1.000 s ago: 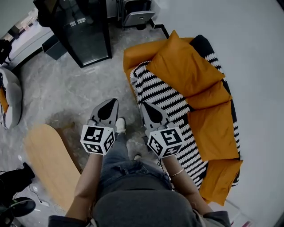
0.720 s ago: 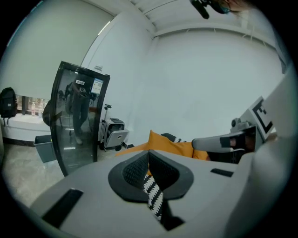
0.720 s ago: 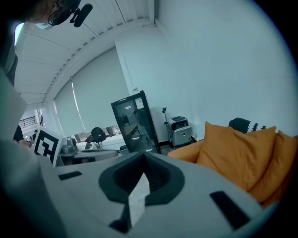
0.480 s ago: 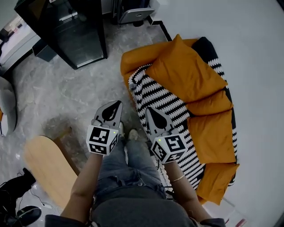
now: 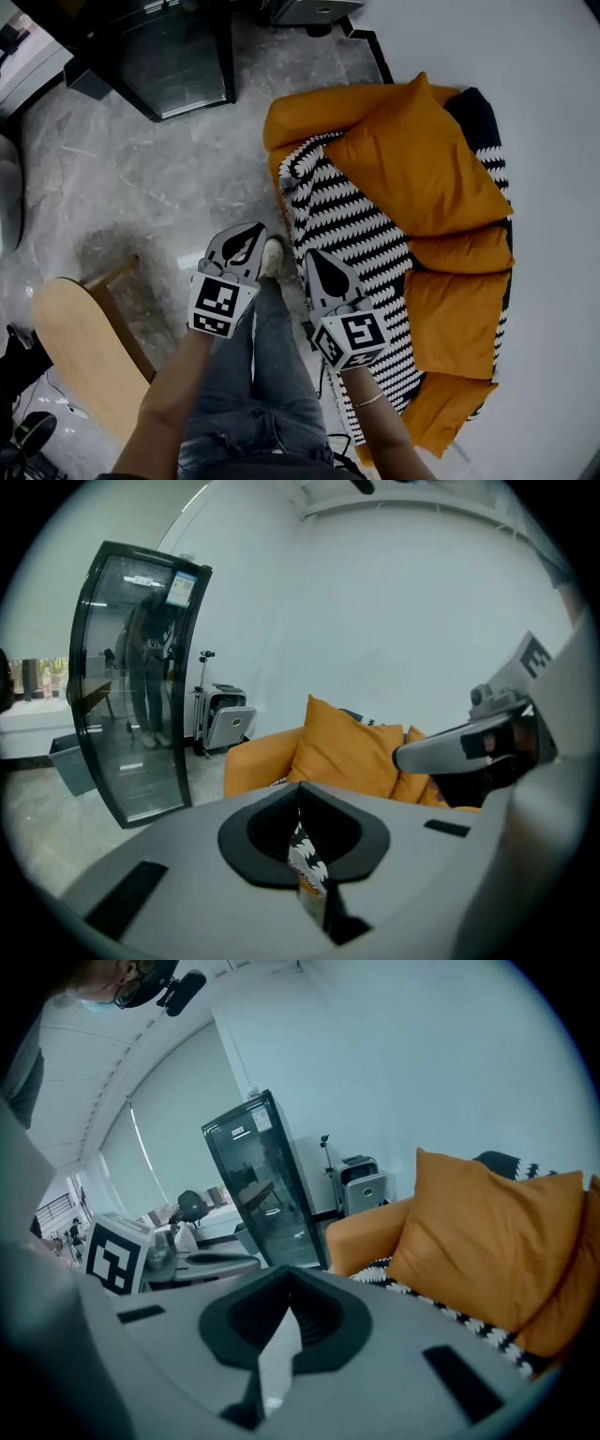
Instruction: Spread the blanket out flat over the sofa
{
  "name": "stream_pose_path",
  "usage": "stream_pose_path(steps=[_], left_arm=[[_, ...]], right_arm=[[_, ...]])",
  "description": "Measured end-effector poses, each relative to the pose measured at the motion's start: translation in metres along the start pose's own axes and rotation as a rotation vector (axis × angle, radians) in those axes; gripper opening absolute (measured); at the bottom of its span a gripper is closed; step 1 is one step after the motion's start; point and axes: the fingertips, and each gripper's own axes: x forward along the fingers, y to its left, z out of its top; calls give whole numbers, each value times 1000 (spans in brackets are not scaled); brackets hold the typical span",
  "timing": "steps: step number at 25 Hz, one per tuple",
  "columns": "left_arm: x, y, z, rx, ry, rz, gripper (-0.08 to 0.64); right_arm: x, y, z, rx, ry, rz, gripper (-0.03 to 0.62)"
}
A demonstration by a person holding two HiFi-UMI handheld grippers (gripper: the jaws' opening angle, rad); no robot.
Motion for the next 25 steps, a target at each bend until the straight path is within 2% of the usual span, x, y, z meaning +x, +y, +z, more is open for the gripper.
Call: stream_pose_path(steps=[5,10,14,19,25], left_arm=[[36,16,-32,-95,-25,7,18],[89,37,-65,-94,-17,30,19],[124,50,-89,-107,7,59,20],[154,57,-108,-128,33,70,20],[179,68,-119,-173,52,90,21]], right_arm=[[29,-16,-32,-37,49,10,11],[67,-42,-58,-62,51,11,11],[93,-66,-75,-28,63,19,11],[117,-90,-78,-73,70,21,11],[142,-117,-75,-84,79,-8,11]])
